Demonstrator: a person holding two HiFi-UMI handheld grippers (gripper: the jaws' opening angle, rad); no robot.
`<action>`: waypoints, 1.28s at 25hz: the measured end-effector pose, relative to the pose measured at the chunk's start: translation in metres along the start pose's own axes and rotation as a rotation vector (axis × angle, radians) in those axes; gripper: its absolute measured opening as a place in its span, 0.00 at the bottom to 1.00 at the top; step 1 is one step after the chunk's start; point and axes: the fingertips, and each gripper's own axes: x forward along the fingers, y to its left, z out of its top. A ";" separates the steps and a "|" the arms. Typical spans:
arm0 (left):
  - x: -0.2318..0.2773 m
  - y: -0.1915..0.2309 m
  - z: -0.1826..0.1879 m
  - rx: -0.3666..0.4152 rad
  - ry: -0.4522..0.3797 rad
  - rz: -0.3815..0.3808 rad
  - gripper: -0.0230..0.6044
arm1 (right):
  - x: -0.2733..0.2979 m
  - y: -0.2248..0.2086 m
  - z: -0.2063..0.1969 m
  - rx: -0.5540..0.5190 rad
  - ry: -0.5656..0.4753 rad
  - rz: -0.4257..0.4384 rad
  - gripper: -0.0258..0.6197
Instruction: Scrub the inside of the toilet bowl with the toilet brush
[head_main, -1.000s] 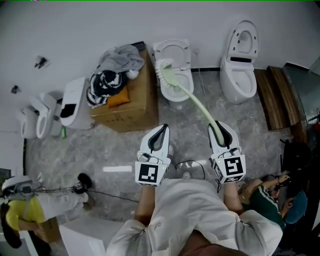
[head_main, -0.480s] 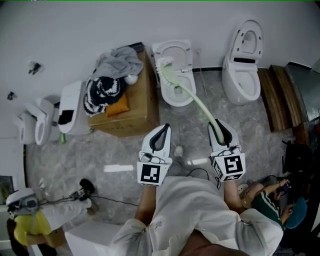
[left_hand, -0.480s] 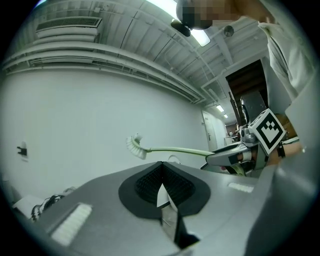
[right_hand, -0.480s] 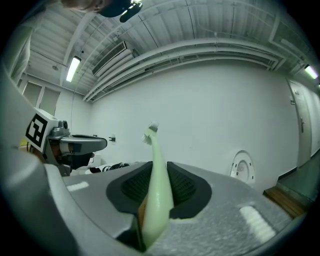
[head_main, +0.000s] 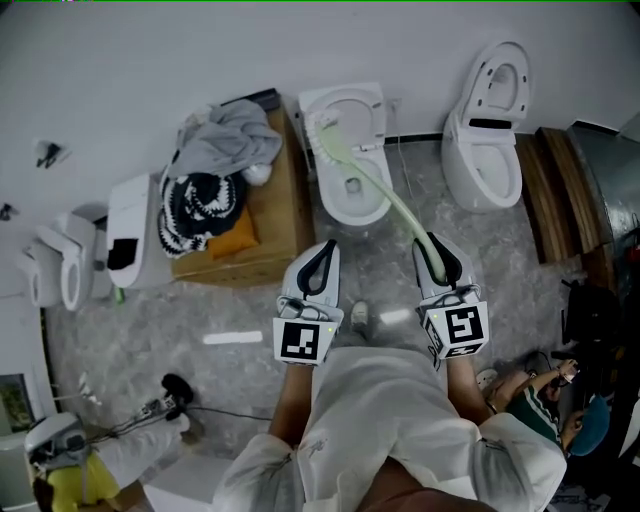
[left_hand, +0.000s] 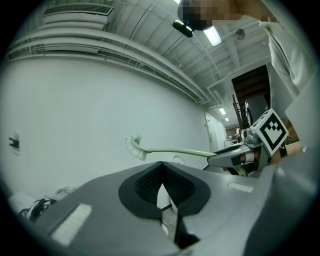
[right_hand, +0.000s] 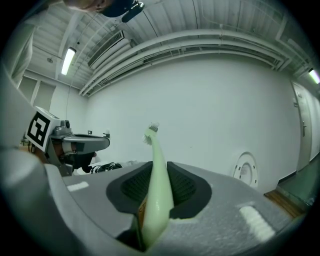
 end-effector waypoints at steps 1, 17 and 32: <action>0.005 0.005 -0.002 -0.001 0.003 -0.004 0.07 | 0.006 0.000 0.000 0.000 0.003 -0.002 0.18; 0.100 0.038 -0.048 -0.028 0.042 -0.026 0.07 | 0.092 -0.050 -0.025 0.032 0.059 0.012 0.18; 0.239 0.063 -0.123 -0.067 0.130 0.047 0.07 | 0.218 -0.146 -0.079 0.049 0.178 0.132 0.18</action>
